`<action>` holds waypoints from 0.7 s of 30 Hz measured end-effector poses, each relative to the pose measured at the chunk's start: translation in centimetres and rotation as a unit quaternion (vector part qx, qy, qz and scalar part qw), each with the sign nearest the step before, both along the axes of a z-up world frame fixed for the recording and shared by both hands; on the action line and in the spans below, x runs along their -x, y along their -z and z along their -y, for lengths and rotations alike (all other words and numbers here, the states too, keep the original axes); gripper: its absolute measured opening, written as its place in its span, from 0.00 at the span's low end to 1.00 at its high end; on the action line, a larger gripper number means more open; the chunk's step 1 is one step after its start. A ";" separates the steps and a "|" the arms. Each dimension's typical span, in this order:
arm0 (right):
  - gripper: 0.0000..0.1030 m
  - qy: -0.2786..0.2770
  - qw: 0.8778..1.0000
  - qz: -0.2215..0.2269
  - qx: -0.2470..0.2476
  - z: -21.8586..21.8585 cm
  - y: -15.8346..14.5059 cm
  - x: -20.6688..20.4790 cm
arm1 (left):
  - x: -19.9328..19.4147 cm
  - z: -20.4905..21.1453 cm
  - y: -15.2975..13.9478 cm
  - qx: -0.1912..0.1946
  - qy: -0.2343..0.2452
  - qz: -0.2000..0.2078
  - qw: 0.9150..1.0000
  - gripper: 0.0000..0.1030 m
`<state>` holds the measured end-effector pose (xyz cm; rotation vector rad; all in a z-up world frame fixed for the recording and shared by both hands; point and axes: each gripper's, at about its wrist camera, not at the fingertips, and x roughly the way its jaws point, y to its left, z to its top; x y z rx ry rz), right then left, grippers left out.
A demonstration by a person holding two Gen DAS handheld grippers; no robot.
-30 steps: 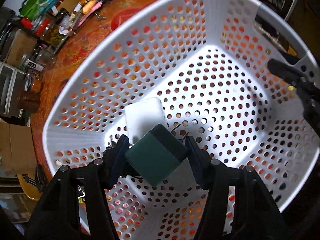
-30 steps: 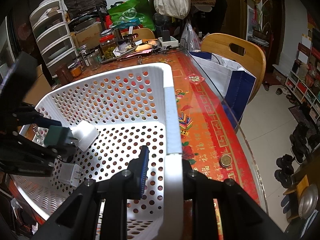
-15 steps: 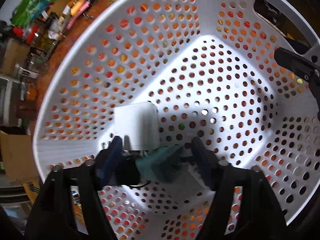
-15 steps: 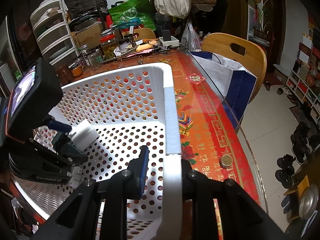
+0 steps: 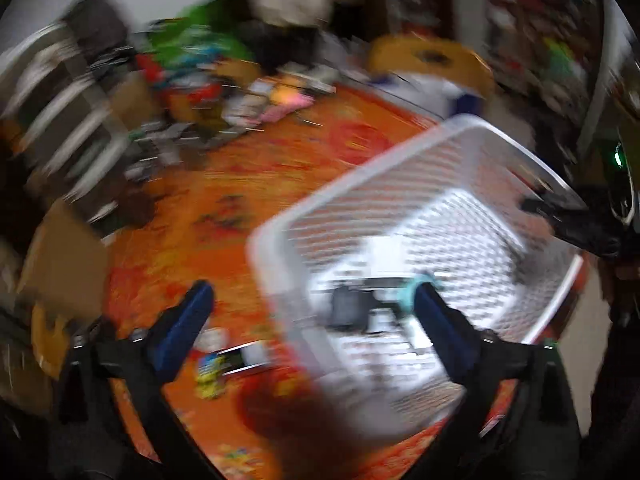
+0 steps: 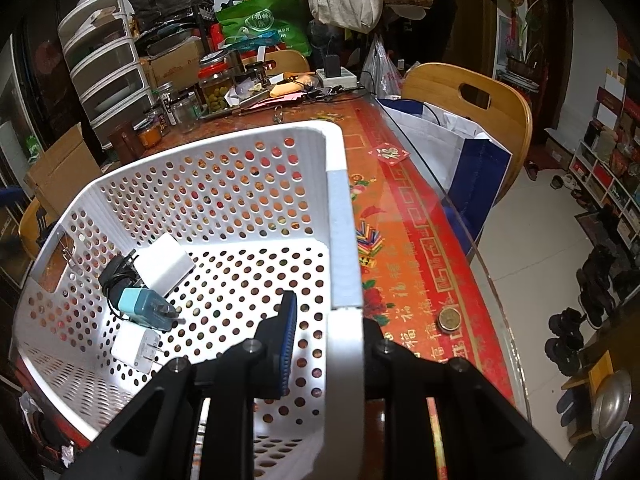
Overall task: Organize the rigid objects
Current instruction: 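Reach the left tool to the white adapter beside the yellow toy car and grasp it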
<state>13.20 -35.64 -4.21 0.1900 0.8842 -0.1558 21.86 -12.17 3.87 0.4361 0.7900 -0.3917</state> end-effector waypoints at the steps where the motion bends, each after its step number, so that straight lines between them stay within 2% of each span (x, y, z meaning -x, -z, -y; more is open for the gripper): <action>1: 0.19 0.000 1.000 -0.001 0.001 0.0 0.0 0.0 | -0.4 -1.6 -0.1 0.001 -0.017 0.006 1.000 1.00; 3: 0.19 -0.002 1.000 0.000 -0.001 0.1 0.0 0.0 | -2.6 -6.5 0.9 0.003 -0.080 -0.004 0.997 1.00; 4: 0.19 -0.002 1.000 0.000 -0.001 0.1 0.0 -0.1 | -3.5 -8.0 1.5 0.006 -0.097 -0.013 0.995 1.00; 6: 0.19 -0.003 1.000 0.000 0.001 0.1 0.0 -0.1 | -6.9 -11.7 4.2 0.014 -0.147 -0.054 0.987 1.00; 10: 0.19 -0.003 1.000 -0.001 0.002 0.1 -0.1 -0.2 | -12.8 -15.8 9.6 0.025 -0.201 -0.113 0.973 1.00; 12: 0.19 -0.002 1.000 -0.002 0.002 0.1 -0.1 -0.2 | -14.8 -17.5 11.7 0.053 -0.220 -0.138 0.964 1.00; 14: 0.19 -0.002 1.000 -0.003 0.003 0.1 -0.1 -0.2 | -16.1 -18.0 13.7 0.074 -0.233 -0.160 0.956 1.00; 17: 0.19 -0.002 1.000 -0.005 0.005 0.0 0.0 -0.2 | -17.9 -18.0 16.0 0.075 -0.250 -0.175 0.949 0.99; 21: 0.19 -0.003 1.000 -0.005 0.005 0.0 -0.1 -0.2 | -19.0 -18.0 18.3 0.080 -0.264 -0.191 0.942 0.92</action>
